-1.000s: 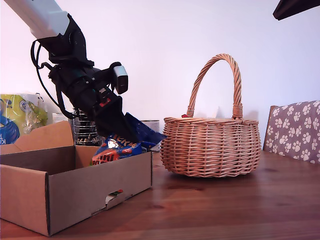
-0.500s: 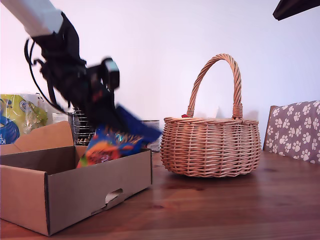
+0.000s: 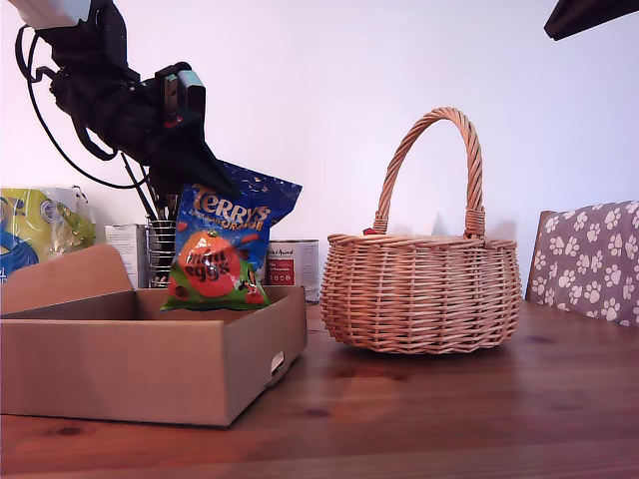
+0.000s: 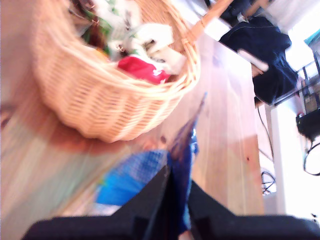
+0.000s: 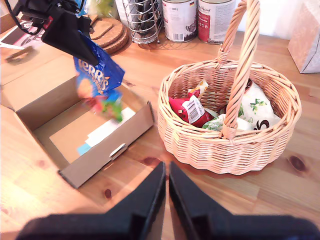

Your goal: Move the bags of Easter eggs from the cardboard box on the left into the woven basket on the right side.

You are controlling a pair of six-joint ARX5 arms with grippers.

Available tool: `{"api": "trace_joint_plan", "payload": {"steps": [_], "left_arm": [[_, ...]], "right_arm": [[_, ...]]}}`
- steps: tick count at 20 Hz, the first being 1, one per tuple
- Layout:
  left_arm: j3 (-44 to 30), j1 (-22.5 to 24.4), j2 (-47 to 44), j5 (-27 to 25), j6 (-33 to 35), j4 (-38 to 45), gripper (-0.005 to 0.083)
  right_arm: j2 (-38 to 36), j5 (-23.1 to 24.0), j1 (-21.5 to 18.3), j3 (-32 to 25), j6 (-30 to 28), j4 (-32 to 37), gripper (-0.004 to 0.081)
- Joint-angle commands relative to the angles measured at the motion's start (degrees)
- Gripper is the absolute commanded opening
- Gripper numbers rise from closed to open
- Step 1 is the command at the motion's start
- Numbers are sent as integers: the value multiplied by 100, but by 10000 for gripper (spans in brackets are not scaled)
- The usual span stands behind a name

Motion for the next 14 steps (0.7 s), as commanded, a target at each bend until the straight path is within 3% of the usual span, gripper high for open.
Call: {"api": "trace_joint_plan", "payload": {"steps": [1,14], "left_arm": [[-31,-33,17,142,-15,-4,-21],[914,-223,17,339,-713,337,-21]], "right_arm": [[24,-4,-9,-101,13,39,-6],[24,-4,-9,-101,13,-2,-6]]}}
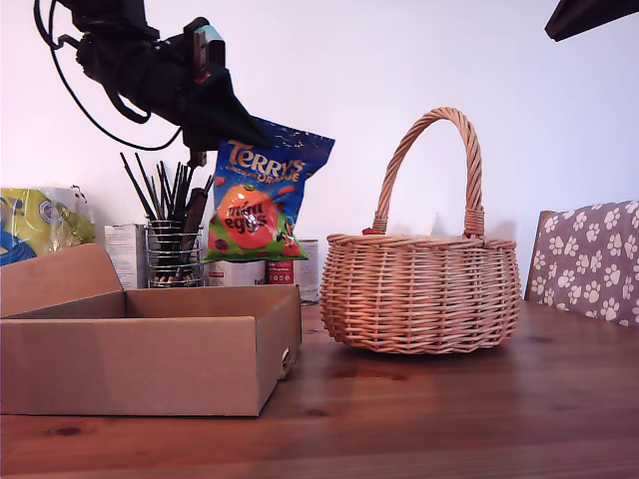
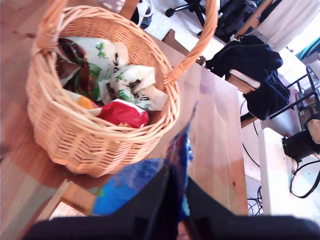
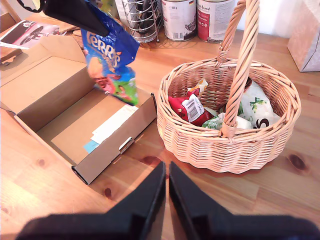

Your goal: Move the bags of Easter eggs from the cardboard box on the left into the woven basket on the right side.

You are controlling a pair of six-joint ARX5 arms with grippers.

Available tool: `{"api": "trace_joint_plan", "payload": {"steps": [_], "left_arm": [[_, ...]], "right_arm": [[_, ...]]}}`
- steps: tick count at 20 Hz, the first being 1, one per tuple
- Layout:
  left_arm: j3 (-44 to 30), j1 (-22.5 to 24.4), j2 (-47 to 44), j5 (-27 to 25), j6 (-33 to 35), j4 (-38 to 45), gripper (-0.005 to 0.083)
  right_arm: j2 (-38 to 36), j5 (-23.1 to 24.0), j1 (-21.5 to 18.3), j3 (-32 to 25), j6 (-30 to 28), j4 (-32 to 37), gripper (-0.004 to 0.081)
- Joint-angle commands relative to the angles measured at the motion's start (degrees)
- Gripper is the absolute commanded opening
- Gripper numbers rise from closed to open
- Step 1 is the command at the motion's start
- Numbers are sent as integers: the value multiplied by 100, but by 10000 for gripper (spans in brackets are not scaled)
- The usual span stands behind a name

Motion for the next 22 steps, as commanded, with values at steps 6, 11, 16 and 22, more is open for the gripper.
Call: {"api": "trace_joint_plan", "payload": {"steps": [6,11,16,22], "left_arm": [[328,-356,15,116,-1244,1672,-21],[328,-1062,26,0,-2133,3628,-21],[328,-1414,105,-748,-2098,3816,-21],[328,-957,-17,-1281,-2024,3095,-21]], "right_arm": [[24,-4,-9,-101,11,17,-6],[26,-4,-9,-101,11,-33,-6],[26,-4,-9,-101,11,-114,-6],[26,-2,-9,-101,9,-157,-6]]}}
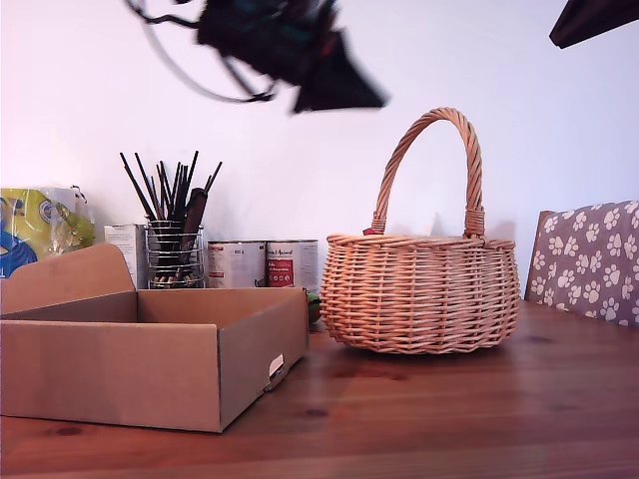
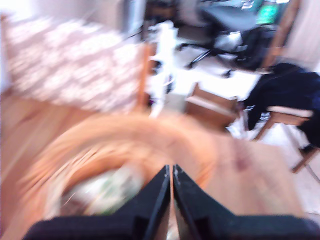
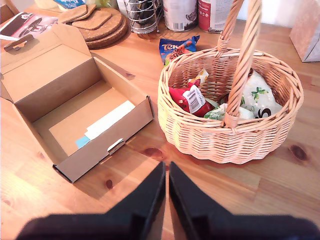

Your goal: Move the bags of Easter eggs from the cardboard box on the left into the woven basket on the right side.

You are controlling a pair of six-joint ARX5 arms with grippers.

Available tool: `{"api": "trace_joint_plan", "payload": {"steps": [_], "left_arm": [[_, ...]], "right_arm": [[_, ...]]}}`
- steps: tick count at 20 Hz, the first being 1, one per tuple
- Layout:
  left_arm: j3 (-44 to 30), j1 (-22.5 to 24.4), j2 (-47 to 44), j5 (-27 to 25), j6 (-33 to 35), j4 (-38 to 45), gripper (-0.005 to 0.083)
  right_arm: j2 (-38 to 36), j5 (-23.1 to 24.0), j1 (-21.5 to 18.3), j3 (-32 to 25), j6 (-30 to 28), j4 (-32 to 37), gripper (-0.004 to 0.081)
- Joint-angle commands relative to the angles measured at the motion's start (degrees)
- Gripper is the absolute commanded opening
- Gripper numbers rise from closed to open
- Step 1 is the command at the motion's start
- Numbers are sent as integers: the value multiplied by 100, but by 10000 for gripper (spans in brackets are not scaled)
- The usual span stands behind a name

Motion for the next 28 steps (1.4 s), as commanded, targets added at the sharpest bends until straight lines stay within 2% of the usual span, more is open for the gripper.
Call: {"api": "trace_joint_plan", "payload": {"steps": [1,4,6,8,12,15,19,20,21,22,23,24,25,28], "left_arm": [[26,190,-17,-321,22,-369,-21],[24,363,-4,-1554,149,-1005,-21],[24,404,-4,-2341,282,-997,-21],[24,402,-4,-2826,310,-885,-21],[24,402,-2,-3001,328,-704,-21],[24,402,-2,-3049,328,-564,-21],[24,402,83,-3042,352,-457,-11],[24,402,127,-3038,439,-372,50],[24,402,157,-3008,459,-238,233],[24,400,232,-3003,479,-59,501],[24,396,245,-3060,487,50,730],[24,385,267,-3088,487,131,783],[24,385,304,-3086,660,256,757],[24,382,356,-2935,833,415,761]], "right_arm": [[26,-2,-9,-101,9,17,-6],[26,-9,-9,-101,11,0,-6],[26,-50,-9,-101,83,13,-10],[26,-81,-7,-101,243,66,-10],[24,-127,-9,-101,256,52,-10],[24,-503,37,-98,328,-37,-11],[24,-509,68,-90,468,-37,-10],[24,-509,68,-90,468,-15,-10],[24,-509,68,-90,468,-11,-10],[24,-509,68,-90,468,-17,-10],[24,-509,68,-90,468,-17,-10],[24,-509,68,-90,468,-17,-10],[24,-507,68,-90,468,-17,-10],[24,-507,68,-90,468,-17,-10]]}}
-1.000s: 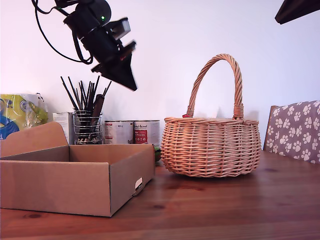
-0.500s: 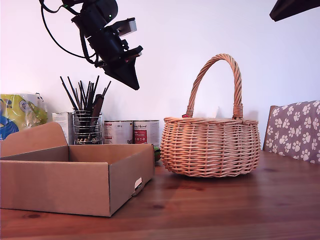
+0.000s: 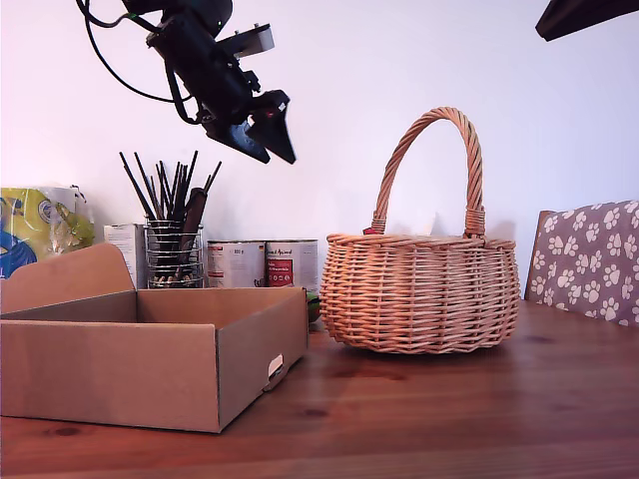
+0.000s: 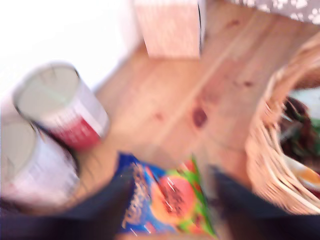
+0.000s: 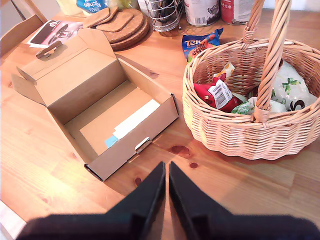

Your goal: Move the bags of Easter eggs from the cardboard box on the left into the woven basket on the right side.

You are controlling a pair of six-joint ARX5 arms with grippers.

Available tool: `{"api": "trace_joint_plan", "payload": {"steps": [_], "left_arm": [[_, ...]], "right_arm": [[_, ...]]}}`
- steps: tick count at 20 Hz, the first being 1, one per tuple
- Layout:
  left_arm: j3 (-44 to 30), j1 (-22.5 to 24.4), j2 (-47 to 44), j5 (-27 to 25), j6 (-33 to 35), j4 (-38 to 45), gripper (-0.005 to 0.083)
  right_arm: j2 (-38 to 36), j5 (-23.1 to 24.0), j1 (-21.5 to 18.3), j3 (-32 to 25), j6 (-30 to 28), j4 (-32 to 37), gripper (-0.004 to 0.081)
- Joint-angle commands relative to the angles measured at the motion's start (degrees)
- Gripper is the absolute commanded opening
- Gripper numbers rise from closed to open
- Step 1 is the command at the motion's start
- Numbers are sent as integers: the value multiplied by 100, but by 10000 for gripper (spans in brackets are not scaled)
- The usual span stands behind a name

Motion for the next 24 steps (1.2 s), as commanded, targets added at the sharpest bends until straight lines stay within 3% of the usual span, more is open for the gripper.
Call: {"api": "trace_joint_plan", "payload": {"steps": [1,10,14,24], "left_arm": [[24,-17,372,142,120,103,761],[24,-17,1279,188,271,428,763],[24,-17,1655,-26,284,708,763],[24,-11,2044,-7,28,800,763]], "right_arm": [[20,-37,28,-90,24,35,-10],[20,-31,28,-90,22,35,-10],[20,-28,28,-90,22,35,-10],[20,-26,28,-92,24,149,-10]]}}
